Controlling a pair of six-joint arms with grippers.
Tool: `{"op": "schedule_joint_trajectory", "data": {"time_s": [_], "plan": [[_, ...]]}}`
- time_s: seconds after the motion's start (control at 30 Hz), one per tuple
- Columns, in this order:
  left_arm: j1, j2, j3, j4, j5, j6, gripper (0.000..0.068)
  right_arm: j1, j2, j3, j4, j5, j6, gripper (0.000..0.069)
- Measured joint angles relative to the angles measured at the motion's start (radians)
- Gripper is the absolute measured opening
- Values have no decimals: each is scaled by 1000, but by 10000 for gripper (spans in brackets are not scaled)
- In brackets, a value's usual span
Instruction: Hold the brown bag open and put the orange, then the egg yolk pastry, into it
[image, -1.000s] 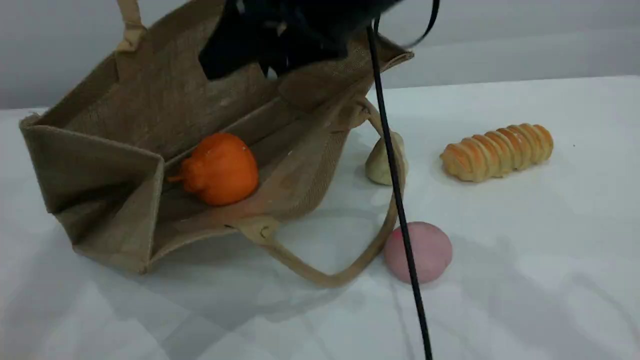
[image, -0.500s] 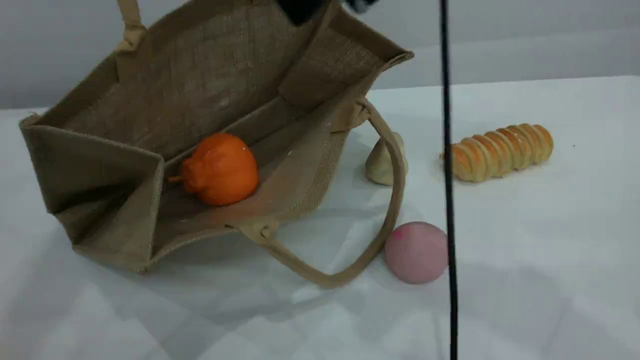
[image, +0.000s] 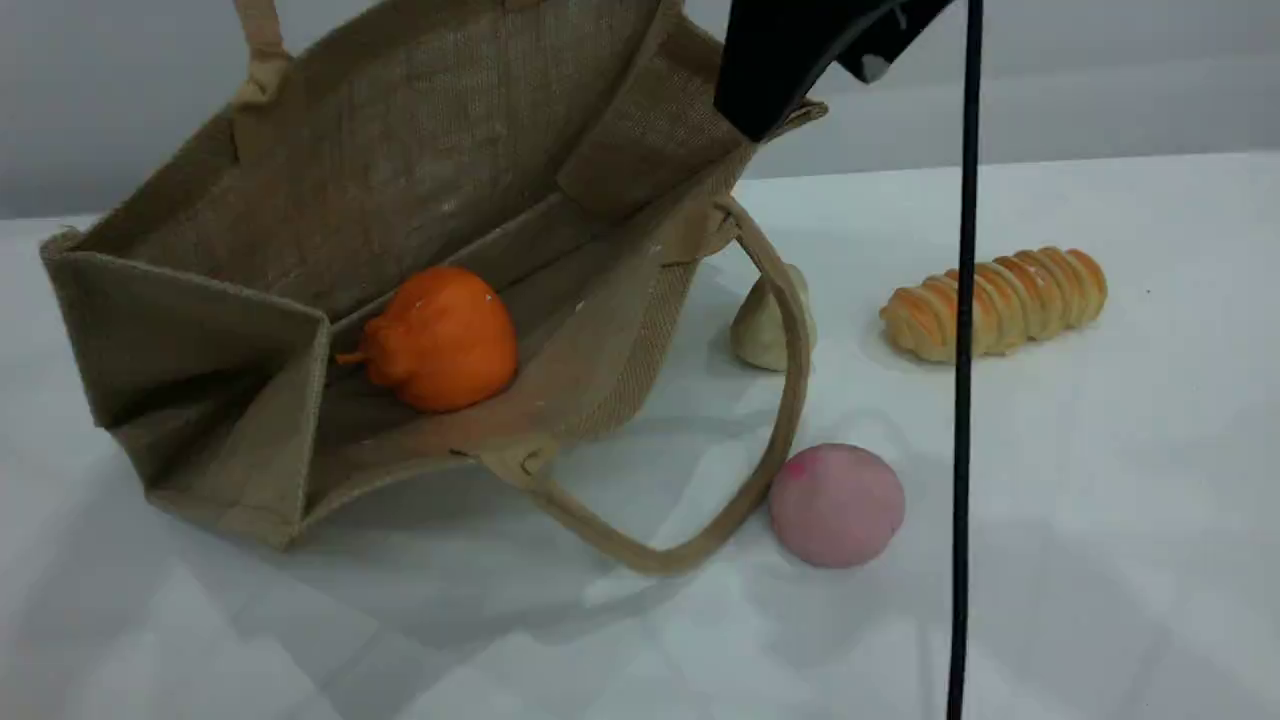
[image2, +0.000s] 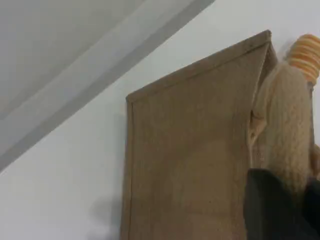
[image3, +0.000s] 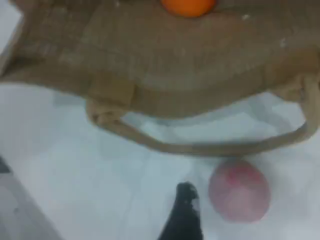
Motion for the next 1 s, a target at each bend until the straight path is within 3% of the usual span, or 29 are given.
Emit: {"op": "schedule_joint_trajectory", "data": {"time_s": [0.23, 0.5, 0.63, 1.0], "plan": [[0, 0, 0, 0, 0, 0, 86, 0, 123, 0, -19, -89, 18, 565], [1, 0, 0, 2, 0, 0, 86, -12, 195, 1, -175, -150, 101, 557], [1, 0, 0, 2, 0, 0, 86, -46, 194, 1, -253, -183, 164, 554], [1, 0, 0, 2, 0, 0, 86, -199, 267, 1, -269, -236, 158, 547]]}}
